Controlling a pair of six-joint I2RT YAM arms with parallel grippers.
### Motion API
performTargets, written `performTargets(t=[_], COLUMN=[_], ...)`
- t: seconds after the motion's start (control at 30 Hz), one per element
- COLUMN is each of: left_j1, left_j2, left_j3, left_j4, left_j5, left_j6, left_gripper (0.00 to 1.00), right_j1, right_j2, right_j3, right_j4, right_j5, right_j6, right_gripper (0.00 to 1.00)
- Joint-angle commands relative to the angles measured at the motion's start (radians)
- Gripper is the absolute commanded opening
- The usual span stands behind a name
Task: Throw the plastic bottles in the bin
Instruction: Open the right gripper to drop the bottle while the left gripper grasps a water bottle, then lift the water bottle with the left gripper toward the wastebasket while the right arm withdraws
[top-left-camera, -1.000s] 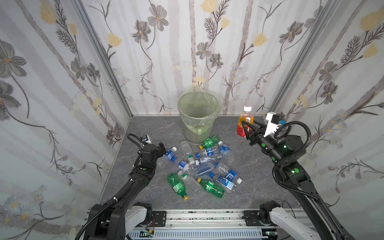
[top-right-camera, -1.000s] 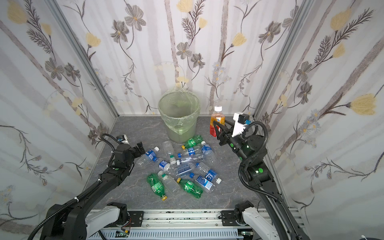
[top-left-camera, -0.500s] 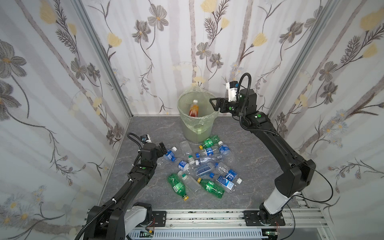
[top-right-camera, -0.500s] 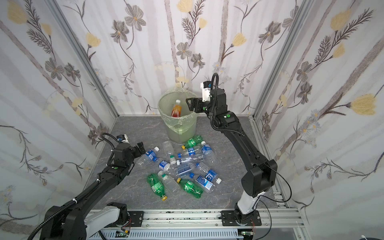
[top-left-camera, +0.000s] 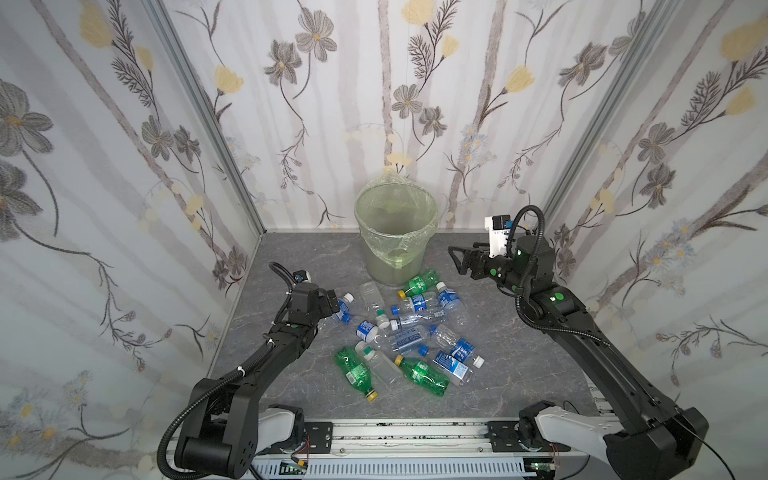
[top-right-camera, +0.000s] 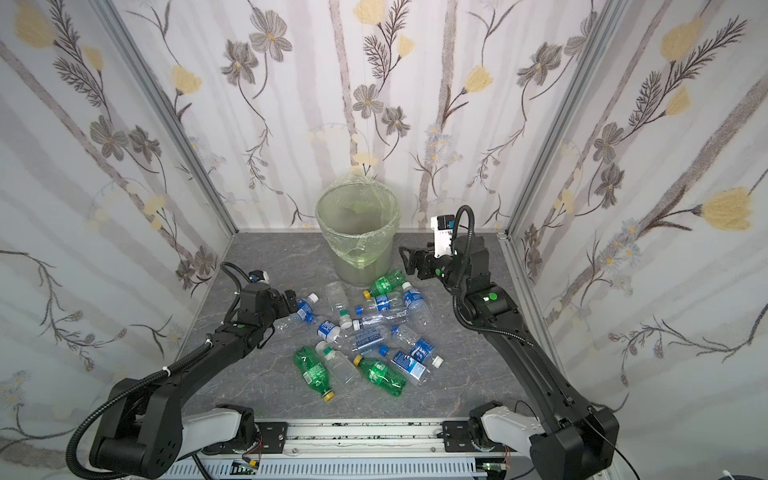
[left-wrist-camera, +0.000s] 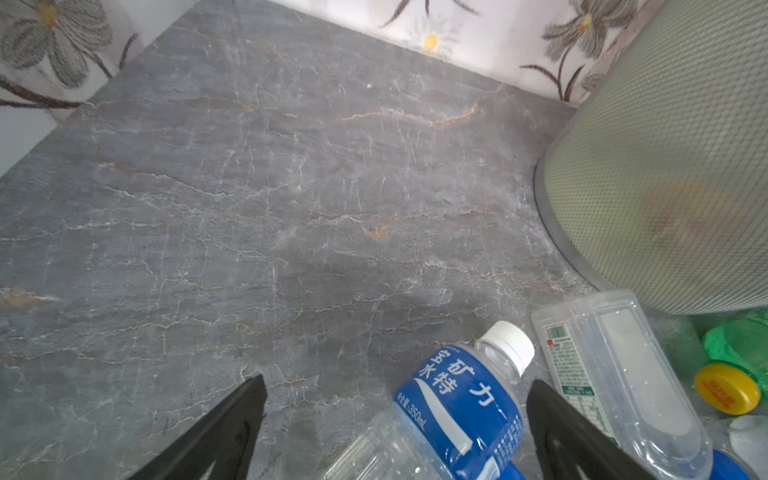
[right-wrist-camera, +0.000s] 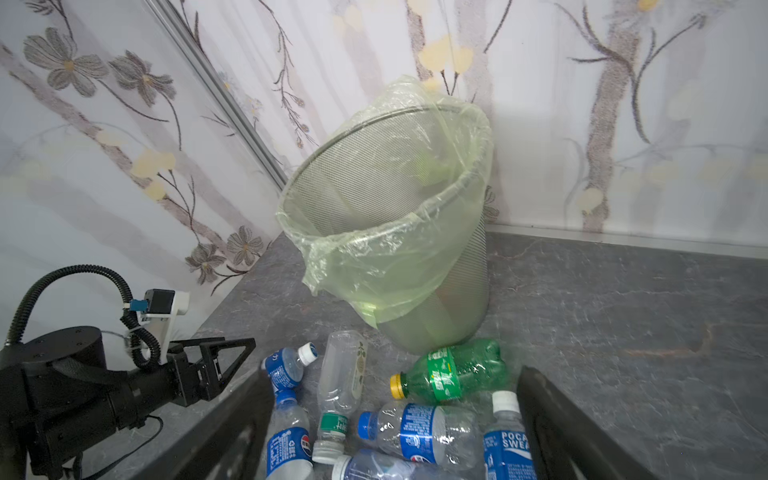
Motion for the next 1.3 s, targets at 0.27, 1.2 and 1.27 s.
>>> performTargets(t=[0.27, 1.2, 1.27], left_j1=[0.002, 0.002, 0.002], left_j2=[0.147, 0.312, 0.306], left_j3=[0.041, 0.114, 0.113], left_j4=[-0.017, -0.117, -0.117], left_j5=[0.126, 0.117, 0.110], left_j6=[0.030, -0.033, -0.035], left_gripper=[0.96, 0.61, 0.58], right_j1=[-0.097, -0.154, -0.156], right_j2=[-0.207, -0.249, -0.246], right_j3=[-0.227, -0.307, -0.308], right_j4=[0.053, 0.102, 0.102], right_j5=[0.018, -0.013, -0.015], right_j6=[0.040, 0.087, 0.088], right_gripper=[0.93, 0.92, 0.92])
